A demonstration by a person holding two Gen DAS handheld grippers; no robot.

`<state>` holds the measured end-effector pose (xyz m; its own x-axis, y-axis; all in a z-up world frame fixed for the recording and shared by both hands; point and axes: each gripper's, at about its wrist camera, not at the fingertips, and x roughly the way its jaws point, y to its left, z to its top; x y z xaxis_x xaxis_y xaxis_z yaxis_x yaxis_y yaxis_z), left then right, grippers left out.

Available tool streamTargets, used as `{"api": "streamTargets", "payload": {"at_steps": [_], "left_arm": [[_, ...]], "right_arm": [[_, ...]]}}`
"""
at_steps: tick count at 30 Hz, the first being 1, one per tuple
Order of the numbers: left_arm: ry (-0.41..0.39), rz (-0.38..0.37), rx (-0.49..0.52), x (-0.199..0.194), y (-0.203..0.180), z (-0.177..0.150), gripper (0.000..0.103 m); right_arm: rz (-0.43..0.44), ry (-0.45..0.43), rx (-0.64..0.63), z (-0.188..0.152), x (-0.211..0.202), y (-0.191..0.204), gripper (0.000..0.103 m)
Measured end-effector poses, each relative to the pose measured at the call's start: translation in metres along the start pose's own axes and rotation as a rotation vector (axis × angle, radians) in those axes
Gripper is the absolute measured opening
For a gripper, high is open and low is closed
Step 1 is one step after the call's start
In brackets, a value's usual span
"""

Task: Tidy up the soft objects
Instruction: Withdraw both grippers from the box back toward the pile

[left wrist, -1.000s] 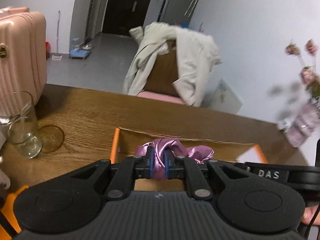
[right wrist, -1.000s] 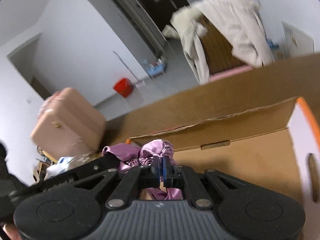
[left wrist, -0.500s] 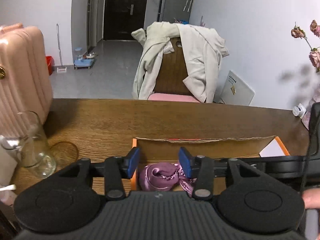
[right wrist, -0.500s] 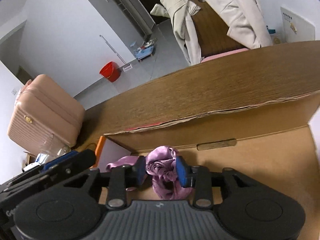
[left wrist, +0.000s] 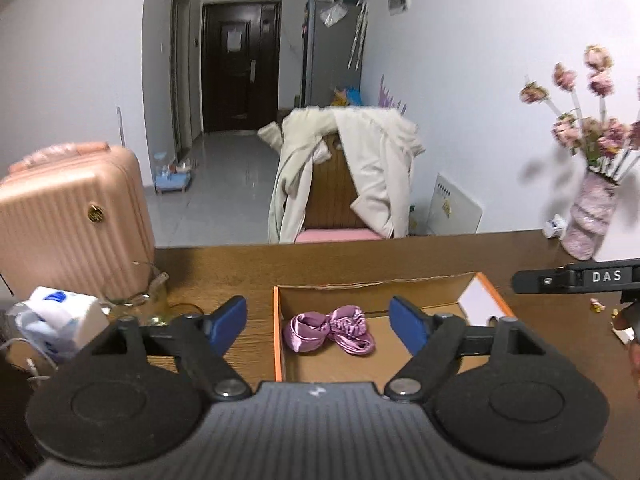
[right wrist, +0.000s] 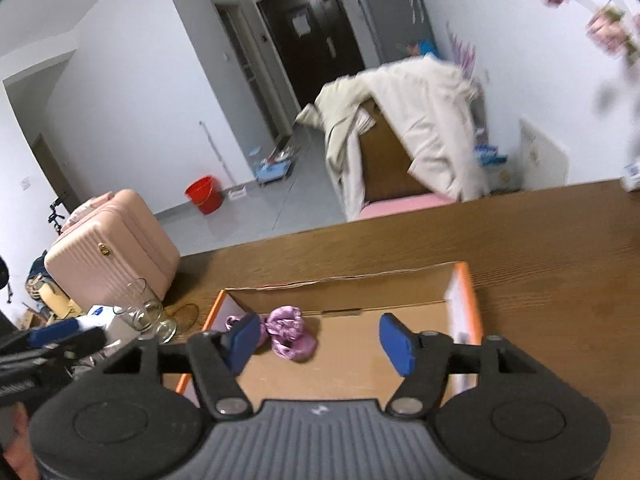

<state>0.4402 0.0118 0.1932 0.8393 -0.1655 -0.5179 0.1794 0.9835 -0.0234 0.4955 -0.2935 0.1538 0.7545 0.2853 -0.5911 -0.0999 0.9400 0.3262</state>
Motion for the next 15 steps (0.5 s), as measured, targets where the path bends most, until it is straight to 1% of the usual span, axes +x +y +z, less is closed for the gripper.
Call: {"api": "streamTargets", "payload": {"at_steps": [3,5,6,7,9,11,13,15], "left_arm": [[-0.063,0.021,0.045,-0.040,-0.012,-0.010,0.086],[-0.129,0.084,0.055,-0.065,-0.020,-0.019,0.090],[-0.169,0.099,0.048,-0.078,-0.022,-0.026,0.093],[-0.195,0.105,0.038,-0.089,-0.024,-0.033,0.093],[-0.235,0.118,0.007,-0.111,-0.028,-0.048,0.093],[-0.269,0.119,-0.015,-0.131,-0.032,-0.065,0.094],[-0.318,0.146,-0.026,-0.150,-0.035,-0.085,0.098],[-0.375,0.186,-0.019,-0.170,-0.040,-0.111,0.098]], "right_arm": [[-0.035,-0.033,-0.018,-0.016,-0.041,-0.005,0.075],[-0.038,-0.065,-0.028,-0.027,-0.063,-0.007,0.075],[-0.038,-0.090,-0.036,-0.035,-0.078,-0.006,0.076],[-0.036,-0.110,-0.046,-0.043,-0.090,-0.005,0.078],[-0.011,-0.174,-0.061,-0.061,-0.117,-0.004,0.081],[0.023,-0.220,-0.070,-0.080,-0.140,-0.005,0.084],[0.036,-0.267,-0.083,-0.102,-0.162,-0.004,0.085],[0.036,-0.318,-0.107,-0.128,-0.181,-0.002,0.087]]}}
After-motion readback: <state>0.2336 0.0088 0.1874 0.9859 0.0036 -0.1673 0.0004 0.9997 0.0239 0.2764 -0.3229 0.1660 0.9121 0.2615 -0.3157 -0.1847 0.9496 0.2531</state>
